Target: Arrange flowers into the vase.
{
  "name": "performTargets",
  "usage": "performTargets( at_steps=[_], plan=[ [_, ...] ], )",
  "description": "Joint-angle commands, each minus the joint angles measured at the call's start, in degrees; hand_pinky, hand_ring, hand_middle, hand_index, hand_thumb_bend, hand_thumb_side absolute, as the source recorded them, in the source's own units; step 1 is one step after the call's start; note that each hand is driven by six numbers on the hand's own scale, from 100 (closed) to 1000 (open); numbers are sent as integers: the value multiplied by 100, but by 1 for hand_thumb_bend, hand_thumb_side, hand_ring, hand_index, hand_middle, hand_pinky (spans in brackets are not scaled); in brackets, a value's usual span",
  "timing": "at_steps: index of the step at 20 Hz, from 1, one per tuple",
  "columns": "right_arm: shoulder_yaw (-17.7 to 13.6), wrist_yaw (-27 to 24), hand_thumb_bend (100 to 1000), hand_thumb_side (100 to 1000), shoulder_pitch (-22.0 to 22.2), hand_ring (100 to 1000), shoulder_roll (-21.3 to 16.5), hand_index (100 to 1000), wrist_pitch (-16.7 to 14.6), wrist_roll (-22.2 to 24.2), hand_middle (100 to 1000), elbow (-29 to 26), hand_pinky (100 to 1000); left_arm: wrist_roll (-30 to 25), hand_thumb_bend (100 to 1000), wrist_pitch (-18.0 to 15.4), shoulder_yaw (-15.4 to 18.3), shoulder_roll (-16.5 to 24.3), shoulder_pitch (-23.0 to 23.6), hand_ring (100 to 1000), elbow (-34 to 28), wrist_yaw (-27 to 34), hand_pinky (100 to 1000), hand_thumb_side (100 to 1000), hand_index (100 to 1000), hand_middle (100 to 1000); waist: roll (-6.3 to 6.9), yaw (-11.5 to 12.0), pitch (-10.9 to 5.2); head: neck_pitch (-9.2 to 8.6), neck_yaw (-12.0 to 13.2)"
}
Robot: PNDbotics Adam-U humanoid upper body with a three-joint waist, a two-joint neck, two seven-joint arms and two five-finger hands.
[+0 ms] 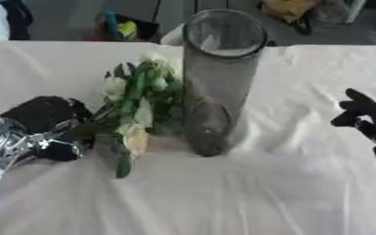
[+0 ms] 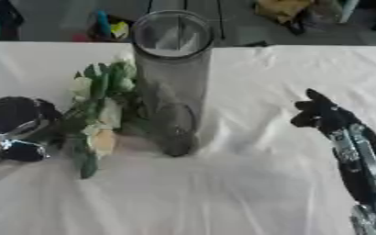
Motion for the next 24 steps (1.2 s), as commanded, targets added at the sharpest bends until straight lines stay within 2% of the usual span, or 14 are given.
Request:
performTargets(
  at_steps=[1, 9, 10, 12, 14, 18, 24],
  plan=[
    [-15, -28, 100, 990, -6, 1000, -35, 770, -6, 21, 556, -112, 706, -5, 100, 60, -20, 123, -83, 506, -7, -20, 359, 491, 740, 568, 49, -3, -27, -34, 10],
    [-19, -28, 100, 990, -1, 1000, -25, 771, -1, 23, 556, -112, 707, 66, 100, 125, -4, 76, -107, 439, 97, -119, 267, 408, 687, 506, 45, -13, -22, -37, 13],
    [-20, -27, 100, 990, 1, 1000, -24, 771, 0, 23, 556, -112, 707, 102, 100, 153, 5, 73, -107, 406, 94, -107, 218, 383, 650, 478, 45, -12, -23, -38, 12],
    [-21, -26, 100, 990, 4, 1000, -23, 771, 4, 25, 556, -112, 707, 171, 100, 212, 8, 70, -105, 379, 82, -58, 179, 376, 622, 456, 45, -11, -24, -37, 11],
    [-20, -24, 100, 989, 5, 1000, -20, 771, 6, 31, 555, -112, 707, 227, 100, 269, 12, 67, -111, 311, 68, 6, 100, 336, 542, 389, 44, -9, -26, -39, 11],
    [-20, -20, 100, 990, 12, 1000, -13, 771, 11, 38, 555, -112, 708, 361, 100, 395, 26, 51, -123, 216, 46, 233, 100, 369, 446, 296, 39, -6, -25, -39, 17],
    [-23, -17, 100, 990, 14, 1000, -7, 771, 13, 43, 555, -112, 708, 468, 100, 518, 28, 45, -135, 130, 51, 491, 100, 281, 358, 208, 33, 9, -24, -32, 22]
  ],
)
